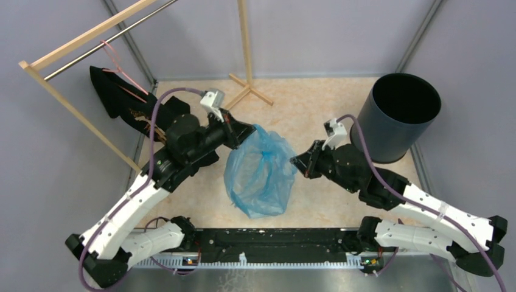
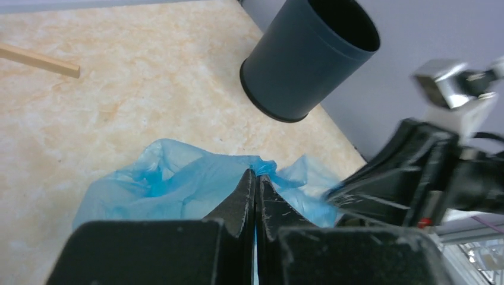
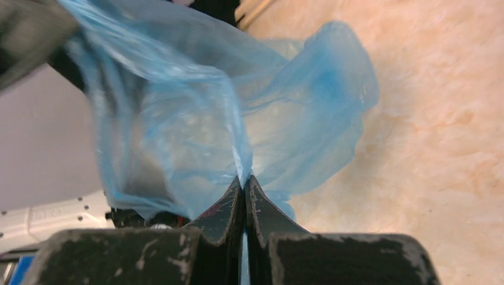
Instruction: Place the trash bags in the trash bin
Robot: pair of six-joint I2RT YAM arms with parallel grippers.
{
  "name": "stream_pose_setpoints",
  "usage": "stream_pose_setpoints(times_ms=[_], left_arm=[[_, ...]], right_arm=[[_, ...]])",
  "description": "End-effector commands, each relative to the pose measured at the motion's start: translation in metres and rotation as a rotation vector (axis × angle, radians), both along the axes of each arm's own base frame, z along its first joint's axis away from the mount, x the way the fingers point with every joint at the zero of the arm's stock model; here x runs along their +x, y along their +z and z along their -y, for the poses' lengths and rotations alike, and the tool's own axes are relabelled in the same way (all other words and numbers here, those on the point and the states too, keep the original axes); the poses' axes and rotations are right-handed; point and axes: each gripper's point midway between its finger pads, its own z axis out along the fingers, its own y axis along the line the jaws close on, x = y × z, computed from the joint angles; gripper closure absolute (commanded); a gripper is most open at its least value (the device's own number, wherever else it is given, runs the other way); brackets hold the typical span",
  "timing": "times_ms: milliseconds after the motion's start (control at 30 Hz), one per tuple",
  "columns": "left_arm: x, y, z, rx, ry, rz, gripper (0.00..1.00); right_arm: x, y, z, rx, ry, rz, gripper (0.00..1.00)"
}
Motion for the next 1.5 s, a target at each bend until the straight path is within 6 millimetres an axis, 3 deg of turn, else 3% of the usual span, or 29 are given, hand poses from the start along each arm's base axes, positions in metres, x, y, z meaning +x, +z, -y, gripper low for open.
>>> stream_pose_setpoints(times_ms=[0,200,233,367,467,600,667,733,800,933,1167,1300,1467], left_arm=[[0.016,0.011,0.005,0.052,0.012,0.065,1.0],[0.008,-0.02,-0.016,0.136,0.055,0.06,1.0],[0.007,-0.024,-0.022,0.163,0.071,0.054,0.94],[-0.018,-0.035,-0.033,0.247,0.006,0.031,0.33],[-0.067,-0.035,-0.024,0.192,-0.212,0.006,0.04],[-0.153,-0.006,-0.013,-0.048,-0.58,-0.005,0.01],[-0.175,0.002,-0.007,-0.223,-0.702,-0.035,0.01],[-0.181,-0.003,-0.003,-0.382,-0.768,-0.05,0.01],[-0.166,-0.025,0.004,-0.43,-0.72,-0.102,0.02],[-0.121,-0.064,0.025,-0.341,-0.491,-0.219,0.02],[-0.09,-0.094,0.063,-0.253,-0.373,-0.224,0.02],[-0.067,-0.119,0.077,-0.2,-0.294,-0.28,0.28],[-0.055,-0.112,0.096,-0.254,-0.315,-0.243,0.39]], right_arm=[[0.013,0.031,0.034,-0.136,-0.089,0.094,1.0],[0.011,0.005,0.054,-0.262,-0.123,0.053,1.0],[0.011,0.005,0.053,-0.261,-0.123,0.051,1.0],[0.007,0.014,0.029,-0.176,-0.038,0.07,1.0],[0.009,0.021,0.02,-0.14,-0.024,0.089,1.0],[0.015,0.033,0.015,-0.126,-0.029,0.125,1.0],[0.017,0.035,0.013,-0.128,-0.028,0.139,1.0],[0.02,0.035,0.012,-0.137,-0.039,0.142,1.0],[0.021,0.035,0.011,-0.132,-0.042,0.137,1.0],[0.017,0.037,0.009,-0.094,-0.032,0.124,1.0],[0.009,0.027,0.008,-0.046,-0.02,0.079,1.0],[0.002,0.025,0.002,-0.028,0.025,0.059,1.0],[-0.009,0.027,-0.012,-0.002,0.106,0.022,1.0]])
